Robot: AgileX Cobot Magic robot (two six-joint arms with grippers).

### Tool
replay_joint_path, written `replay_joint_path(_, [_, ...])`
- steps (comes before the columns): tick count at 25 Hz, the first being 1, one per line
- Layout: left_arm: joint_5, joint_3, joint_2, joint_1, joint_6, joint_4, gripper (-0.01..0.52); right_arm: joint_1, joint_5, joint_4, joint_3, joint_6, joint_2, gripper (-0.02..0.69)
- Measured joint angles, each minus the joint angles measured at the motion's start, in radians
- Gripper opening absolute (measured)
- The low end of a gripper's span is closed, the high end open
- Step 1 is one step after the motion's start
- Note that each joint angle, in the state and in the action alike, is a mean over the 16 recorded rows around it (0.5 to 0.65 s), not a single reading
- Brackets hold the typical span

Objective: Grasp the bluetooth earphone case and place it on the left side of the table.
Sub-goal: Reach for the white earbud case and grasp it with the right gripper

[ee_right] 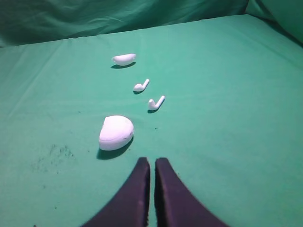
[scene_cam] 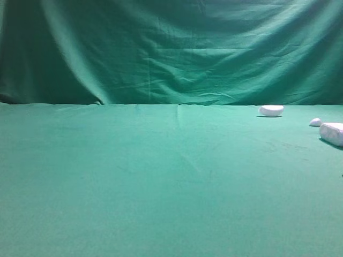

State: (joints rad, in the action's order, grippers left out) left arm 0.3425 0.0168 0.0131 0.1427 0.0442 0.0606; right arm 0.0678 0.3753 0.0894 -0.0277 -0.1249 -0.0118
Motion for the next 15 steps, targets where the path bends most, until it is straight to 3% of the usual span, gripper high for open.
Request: replay_joint_path(15, [0.0,0.0,0.0,0.0,0.0,0.0,0.0,0.0,-0.066,0.005,0.0,-0.001,0.0,0.0])
